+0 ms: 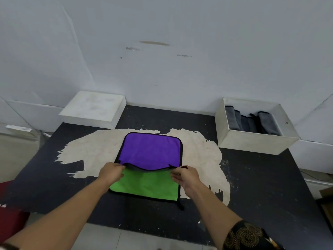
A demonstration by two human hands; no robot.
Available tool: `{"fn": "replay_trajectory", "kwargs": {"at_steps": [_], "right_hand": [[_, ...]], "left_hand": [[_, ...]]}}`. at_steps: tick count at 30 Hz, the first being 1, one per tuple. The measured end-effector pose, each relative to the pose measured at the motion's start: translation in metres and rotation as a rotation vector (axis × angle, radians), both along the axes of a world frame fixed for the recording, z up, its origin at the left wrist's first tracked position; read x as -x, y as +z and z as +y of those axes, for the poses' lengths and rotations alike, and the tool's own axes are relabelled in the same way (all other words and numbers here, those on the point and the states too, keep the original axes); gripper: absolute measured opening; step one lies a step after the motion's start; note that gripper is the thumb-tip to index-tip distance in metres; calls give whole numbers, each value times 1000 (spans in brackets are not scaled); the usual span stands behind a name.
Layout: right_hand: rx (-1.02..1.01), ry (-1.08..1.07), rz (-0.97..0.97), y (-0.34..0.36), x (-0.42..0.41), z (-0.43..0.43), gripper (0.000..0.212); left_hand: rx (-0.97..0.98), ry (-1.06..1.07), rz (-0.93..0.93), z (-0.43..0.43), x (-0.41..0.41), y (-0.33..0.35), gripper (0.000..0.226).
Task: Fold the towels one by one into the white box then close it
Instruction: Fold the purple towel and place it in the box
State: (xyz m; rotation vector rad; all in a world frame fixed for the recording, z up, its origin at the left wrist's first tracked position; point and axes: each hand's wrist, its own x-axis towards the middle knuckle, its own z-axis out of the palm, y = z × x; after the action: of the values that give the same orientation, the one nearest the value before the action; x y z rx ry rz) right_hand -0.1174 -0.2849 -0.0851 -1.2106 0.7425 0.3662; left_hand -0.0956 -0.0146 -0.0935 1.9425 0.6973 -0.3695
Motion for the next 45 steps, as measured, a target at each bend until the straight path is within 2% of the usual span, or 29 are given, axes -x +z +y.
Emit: {"fn": "replay_trajectory", "kwargs": {"at_steps": [3,7,9,11,13,18,22,24,27,28,31,33,37,39,41,45], "right_hand": [[-74,-33,-28,0,0,-1,30],[-144,-131,-6,2,-4,-3,43],[-133,-196,-14,5,-6,-3,41],[-125,-231,-30,9,-8,-4,28],[-113,-218,-34,13,-8,-6,22],[-80,-159,-8,14,-11,-8,17],[-37,-2,37,20,-9,-9,43],[-16,44,51,24,-9,-10,45],[7,50,40,28,-13,-7,33],[29,55,23,27,-15,-7,26],[190,95,-68,22,-22,-7,10],[251,66,-130,22,-25,-7,9],[220,-66,-173,34,-30,-8,22],[199,-99,-180,43,-33,-11,36],[200,-115,-189,53,-35,-16,46],[215,-168,-235,76,-40,-35,50]], "left_hand": [[169,216,-35,4,-8,2,22],[36,304,-83,1,-7,7,22],[16,347,-108,0,-6,7,20],[81,371,-106,3,-9,1,15],[152,360,-97,6,-14,-2,9],[229,262,-14,-1,-20,8,33],[229,280,-25,-2,-21,18,20],[166,298,-68,3,-24,15,10],[36,264,-121,12,-28,15,4],[39,255,-130,13,-29,17,10],[116,227,-155,9,-32,30,22],[220,223,-147,1,-32,41,28],[375,296,-140,-16,-33,65,37],[425,374,-186,-21,-37,73,24],[392,417,-245,-25,-41,82,6],[319,323,-356,-37,-52,96,7]]}}
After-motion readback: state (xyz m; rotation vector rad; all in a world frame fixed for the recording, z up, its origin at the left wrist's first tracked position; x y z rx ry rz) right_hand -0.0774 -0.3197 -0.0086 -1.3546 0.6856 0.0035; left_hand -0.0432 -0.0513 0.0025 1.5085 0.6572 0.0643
